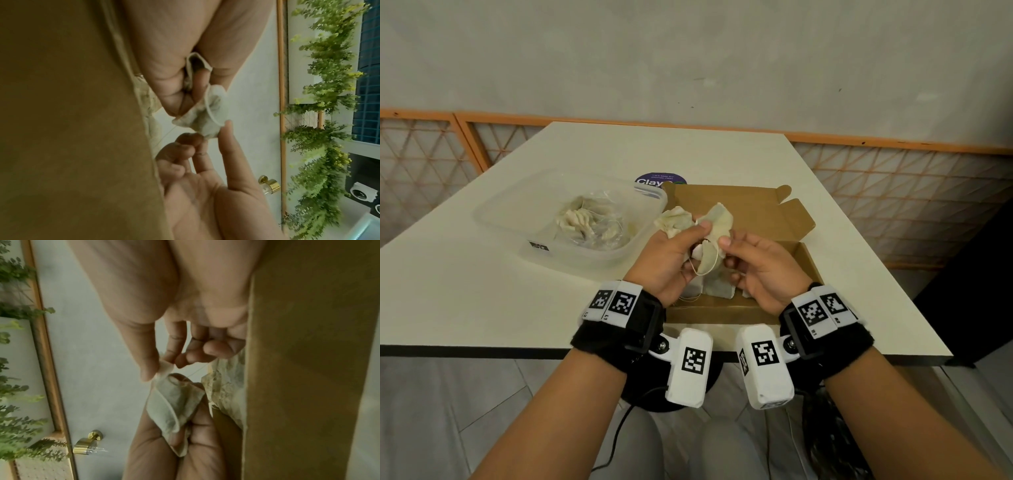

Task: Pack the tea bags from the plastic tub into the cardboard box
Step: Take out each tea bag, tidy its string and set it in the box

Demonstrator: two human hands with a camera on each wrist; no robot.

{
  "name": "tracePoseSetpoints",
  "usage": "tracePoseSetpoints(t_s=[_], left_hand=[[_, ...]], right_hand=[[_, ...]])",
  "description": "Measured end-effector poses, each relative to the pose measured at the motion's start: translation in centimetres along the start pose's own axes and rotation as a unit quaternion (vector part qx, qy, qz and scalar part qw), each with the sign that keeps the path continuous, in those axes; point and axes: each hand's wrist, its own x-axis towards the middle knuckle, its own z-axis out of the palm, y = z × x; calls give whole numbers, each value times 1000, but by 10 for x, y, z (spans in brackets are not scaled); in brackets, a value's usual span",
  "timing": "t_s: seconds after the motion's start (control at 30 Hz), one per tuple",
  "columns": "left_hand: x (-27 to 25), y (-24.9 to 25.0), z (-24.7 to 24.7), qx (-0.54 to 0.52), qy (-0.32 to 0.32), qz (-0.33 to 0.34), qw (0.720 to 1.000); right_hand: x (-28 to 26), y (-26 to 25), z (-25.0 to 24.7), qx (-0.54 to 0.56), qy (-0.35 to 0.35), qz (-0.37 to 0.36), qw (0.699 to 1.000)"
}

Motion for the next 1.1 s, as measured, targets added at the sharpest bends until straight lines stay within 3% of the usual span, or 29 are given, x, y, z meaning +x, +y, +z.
tracePoseSetpoints(t_s=[0.23,0.43,0.53,0.7,0.9,1.1], left_hand=[[3,-3,1,-22,12,7,1000],[6,-3,-4,-102,-7,-2,995],[7,-3,-5,-136,11,-14,991],[5,1,-6,-192,35,-34,980],[1,3,-3,-169,23,-35,985],[2,1,-7,-130,-16,-29,991]], right_hand=[[2,1,-2,62,11,-10,998],[0,7,4,-77,-57,1,995],[-1,7,6,-97,-40,-4,994],[-2,5,6,-89,49,-64,993],[-1,-6,12,-34,6,-7,999],[5,-37,1,-14,63,-65,996]])
